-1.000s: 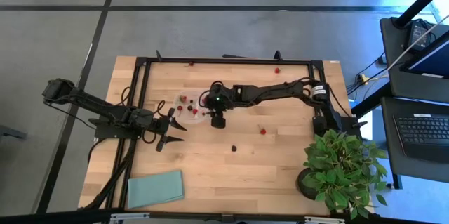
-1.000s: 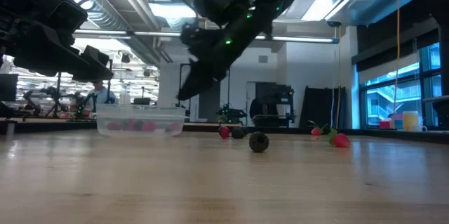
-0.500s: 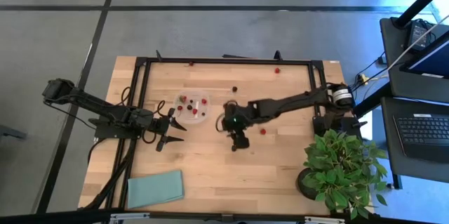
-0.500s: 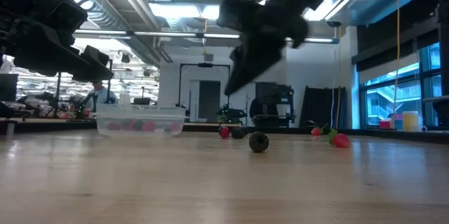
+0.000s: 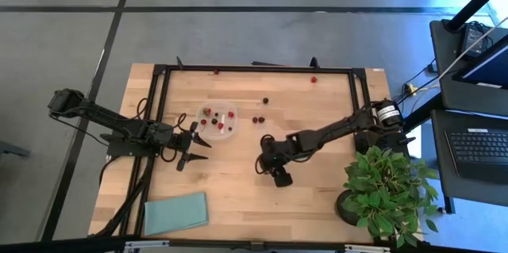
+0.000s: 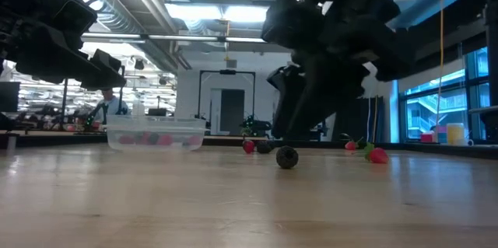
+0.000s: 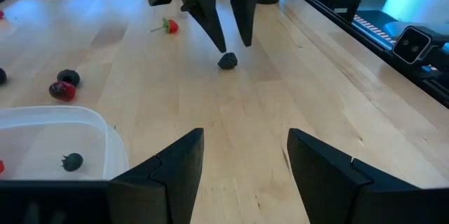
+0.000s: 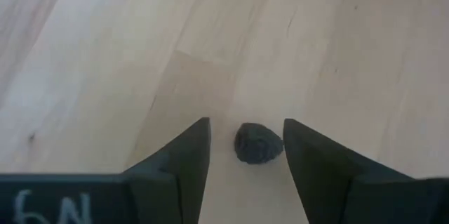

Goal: Pick and placing Produce into tupperware
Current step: Put the bottom blackberry into the transparent container, then put the bottom red cherry into the transparent container

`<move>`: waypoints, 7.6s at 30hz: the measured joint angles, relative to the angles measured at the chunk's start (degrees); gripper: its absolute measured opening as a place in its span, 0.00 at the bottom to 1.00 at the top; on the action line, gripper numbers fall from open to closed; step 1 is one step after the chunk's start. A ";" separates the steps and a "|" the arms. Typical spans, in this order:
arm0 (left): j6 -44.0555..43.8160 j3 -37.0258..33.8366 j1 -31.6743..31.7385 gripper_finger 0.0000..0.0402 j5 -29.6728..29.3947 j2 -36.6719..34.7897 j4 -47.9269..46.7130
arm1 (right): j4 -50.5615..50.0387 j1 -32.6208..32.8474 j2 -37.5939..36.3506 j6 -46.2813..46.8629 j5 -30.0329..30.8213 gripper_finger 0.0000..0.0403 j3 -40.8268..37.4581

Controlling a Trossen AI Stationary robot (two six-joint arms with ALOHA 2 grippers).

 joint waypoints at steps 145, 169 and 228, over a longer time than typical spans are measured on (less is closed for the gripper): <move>0.04 0.00 0.00 0.50 0.00 -0.01 -0.49 | 14.19 -20.85 22.23 -7.94 -1.45 0.50 27.68; -0.15 0.00 0.02 0.50 0.00 -0.01 -1.11 | -13.20 -23.90 6.27 -9.35 -1.54 0.51 19.77; -1.11 0.00 0.02 0.50 0.00 -0.01 -1.97 | 5.34 -25.42 11.01 -9.45 1.44 0.31 7.15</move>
